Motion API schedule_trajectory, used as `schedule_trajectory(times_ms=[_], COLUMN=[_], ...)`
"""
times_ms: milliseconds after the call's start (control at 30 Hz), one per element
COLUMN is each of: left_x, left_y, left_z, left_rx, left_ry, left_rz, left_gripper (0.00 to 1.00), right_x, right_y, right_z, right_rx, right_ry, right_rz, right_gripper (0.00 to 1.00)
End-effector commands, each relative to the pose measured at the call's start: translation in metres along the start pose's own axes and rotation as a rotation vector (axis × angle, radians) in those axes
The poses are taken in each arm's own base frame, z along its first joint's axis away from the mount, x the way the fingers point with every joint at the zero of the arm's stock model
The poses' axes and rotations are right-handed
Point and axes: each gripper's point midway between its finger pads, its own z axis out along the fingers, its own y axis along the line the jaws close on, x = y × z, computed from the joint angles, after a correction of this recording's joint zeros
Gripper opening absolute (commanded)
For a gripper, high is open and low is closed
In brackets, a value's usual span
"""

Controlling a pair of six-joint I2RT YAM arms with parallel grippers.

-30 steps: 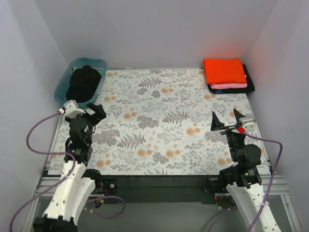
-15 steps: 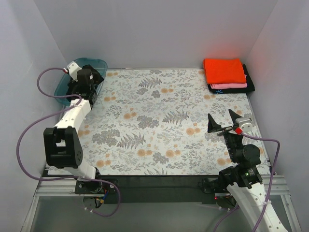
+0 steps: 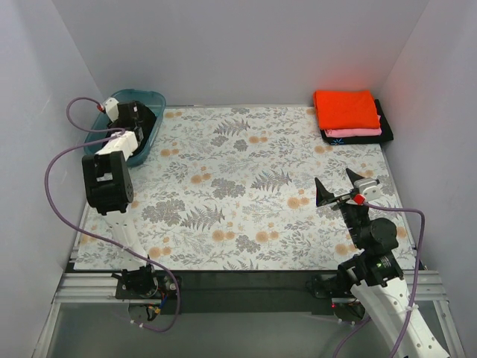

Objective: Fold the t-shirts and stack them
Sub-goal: Grab the tshirt from the pile

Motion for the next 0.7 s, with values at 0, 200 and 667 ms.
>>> schedule_trajectory(times_ms=[0,200,667], left_x=[-0.038,-0.097,-0.259], left_y=[-0.015,-0.021,-0.128], left_z=[-0.005,-0.037,-0.325], left_rx=[0.024,0.033,0.606], left_ry=[-0.071,-0.191,-0.542], left_rz=[0.016,0.046,-0.026], left_gripper=[0.38,0.00,0.00], right_x=[-0.007,-0.004,-0.006], right_y=[0.003,0.007,0.012], right_z=[0.003,0.005,0.005], right_rx=[-0.016,-0.041,-0.067], right_ry=[-0.031,-0.018,-0.021], right_rz=[-0.017,-0.018,-0.022], right_gripper=[0.98,0.98,0.98])
